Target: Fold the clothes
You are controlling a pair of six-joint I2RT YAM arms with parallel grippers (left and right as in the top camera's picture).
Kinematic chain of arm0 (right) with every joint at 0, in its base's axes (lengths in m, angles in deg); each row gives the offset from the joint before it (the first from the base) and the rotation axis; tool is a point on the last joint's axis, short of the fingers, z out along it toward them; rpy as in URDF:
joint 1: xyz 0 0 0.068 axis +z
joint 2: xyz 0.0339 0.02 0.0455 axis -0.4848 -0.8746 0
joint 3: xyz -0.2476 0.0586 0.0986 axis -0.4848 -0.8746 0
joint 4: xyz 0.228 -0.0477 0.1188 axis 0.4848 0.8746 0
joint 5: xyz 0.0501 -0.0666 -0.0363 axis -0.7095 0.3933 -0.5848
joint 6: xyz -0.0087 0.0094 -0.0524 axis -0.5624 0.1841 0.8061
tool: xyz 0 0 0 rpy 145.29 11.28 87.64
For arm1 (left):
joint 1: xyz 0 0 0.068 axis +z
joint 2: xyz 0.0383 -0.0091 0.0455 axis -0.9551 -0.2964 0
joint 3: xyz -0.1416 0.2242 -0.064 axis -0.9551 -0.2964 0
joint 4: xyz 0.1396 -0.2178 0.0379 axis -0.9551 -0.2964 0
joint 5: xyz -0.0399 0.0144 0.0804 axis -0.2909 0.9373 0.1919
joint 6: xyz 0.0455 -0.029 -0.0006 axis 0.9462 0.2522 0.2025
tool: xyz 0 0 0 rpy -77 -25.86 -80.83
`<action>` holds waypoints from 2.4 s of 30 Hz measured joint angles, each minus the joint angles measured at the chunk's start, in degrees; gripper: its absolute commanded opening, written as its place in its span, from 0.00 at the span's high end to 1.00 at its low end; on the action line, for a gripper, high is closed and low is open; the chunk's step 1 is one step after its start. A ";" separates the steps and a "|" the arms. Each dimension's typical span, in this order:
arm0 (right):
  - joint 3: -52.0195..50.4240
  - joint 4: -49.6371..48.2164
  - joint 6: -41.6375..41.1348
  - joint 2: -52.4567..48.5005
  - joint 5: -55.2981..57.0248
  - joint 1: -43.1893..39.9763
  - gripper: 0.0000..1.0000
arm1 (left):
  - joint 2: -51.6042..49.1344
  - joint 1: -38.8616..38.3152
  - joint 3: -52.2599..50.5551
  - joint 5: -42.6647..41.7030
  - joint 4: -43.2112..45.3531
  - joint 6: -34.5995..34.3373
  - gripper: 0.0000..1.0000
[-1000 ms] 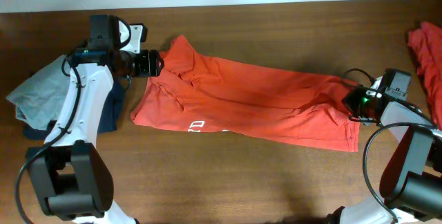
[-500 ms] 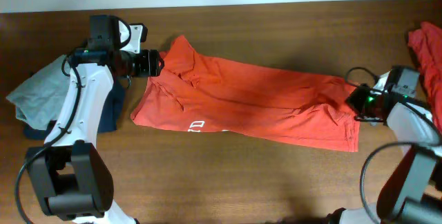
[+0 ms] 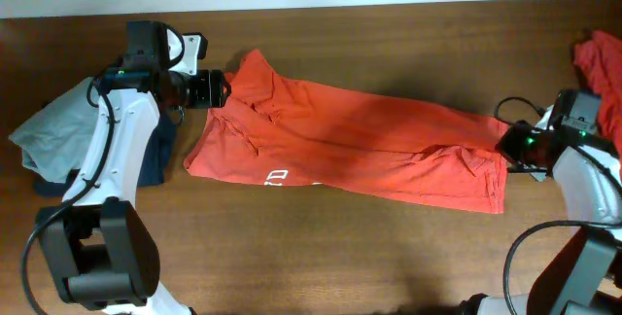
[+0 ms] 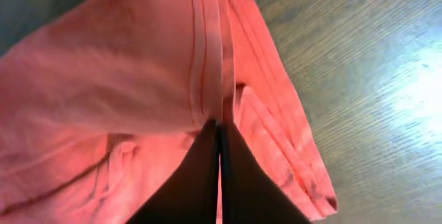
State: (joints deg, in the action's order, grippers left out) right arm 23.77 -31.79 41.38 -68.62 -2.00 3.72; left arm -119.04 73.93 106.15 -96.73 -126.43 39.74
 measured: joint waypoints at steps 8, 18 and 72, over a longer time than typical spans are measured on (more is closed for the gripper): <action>6.84 5.33 -0.04 0.00 -2.05 -0.31 0.96 | 0.00 0.00 0.00 0.00 0.15 0.00 0.26; 6.19 10.91 0.00 0.00 1.16 -0.31 0.86 | 0.00 0.00 0.00 0.00 0.15 0.00 0.26; 3.80 14.01 -0.50 -0.07 -3.54 -0.31 0.36 | -17.81 -6.47 0.39 8.68 17.64 7.67 1.00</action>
State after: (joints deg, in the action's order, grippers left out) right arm 27.58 -17.78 40.88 -68.68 -5.54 3.42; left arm -136.86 67.46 106.55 -88.05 -108.79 47.42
